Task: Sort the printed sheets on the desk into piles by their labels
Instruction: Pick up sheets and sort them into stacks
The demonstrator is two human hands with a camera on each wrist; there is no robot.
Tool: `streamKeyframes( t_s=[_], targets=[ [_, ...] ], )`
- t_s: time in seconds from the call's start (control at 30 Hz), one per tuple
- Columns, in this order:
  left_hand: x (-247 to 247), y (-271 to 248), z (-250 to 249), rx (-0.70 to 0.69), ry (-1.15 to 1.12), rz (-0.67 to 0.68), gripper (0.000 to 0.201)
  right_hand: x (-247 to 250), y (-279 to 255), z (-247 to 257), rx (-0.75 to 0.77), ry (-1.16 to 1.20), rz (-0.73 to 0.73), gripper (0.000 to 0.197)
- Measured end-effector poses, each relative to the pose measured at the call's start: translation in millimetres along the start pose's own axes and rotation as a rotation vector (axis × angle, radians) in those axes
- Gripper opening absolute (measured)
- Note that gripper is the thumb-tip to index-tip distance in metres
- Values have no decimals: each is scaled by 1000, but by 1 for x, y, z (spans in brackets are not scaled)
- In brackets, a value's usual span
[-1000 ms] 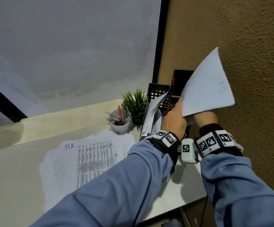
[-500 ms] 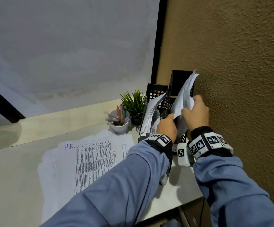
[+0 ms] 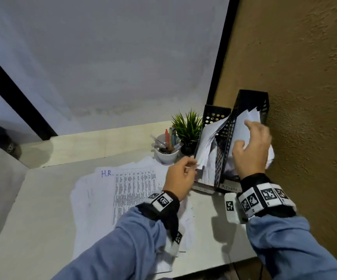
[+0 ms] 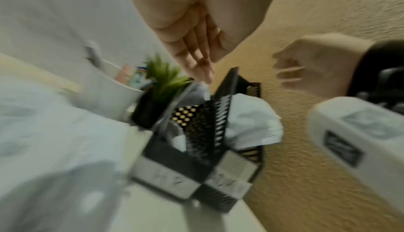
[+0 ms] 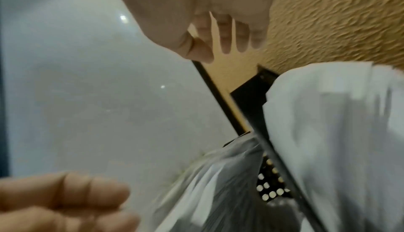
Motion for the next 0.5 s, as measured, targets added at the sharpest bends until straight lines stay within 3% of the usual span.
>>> streamKeyframes(
  t_s=[0.07, 0.17, 0.33, 0.43, 0.5],
  targets=[
    [33, -11, 35, 118, 56, -107, 25, -16, -24, 14, 77, 77, 99, 43],
    [76, -32, 95, 391, 272, -185, 30, -51, -69, 27, 28, 184, 376, 35],
    [127, -71, 154, 859, 670, -233, 67, -111, -148, 10, -397, 165, 846, 27],
    [144, -82, 167, 967, 639, -299, 91, -126, -181, 4, -555, 69, 956, 14],
    [150, -83, 173, 966, 628, -314, 94, -126, -193, 8, -614, 39, 964, 29]
  ],
)
Point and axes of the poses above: each hand's wrist, its own y-axis towards the middle knuckle, its own x-axis out of the back of the hand, z = x × y, the point moved 1 cm from there along y, towards the middle knuckle, and after that the axes turned 2 degrees about -z, right-handed, at the moved point
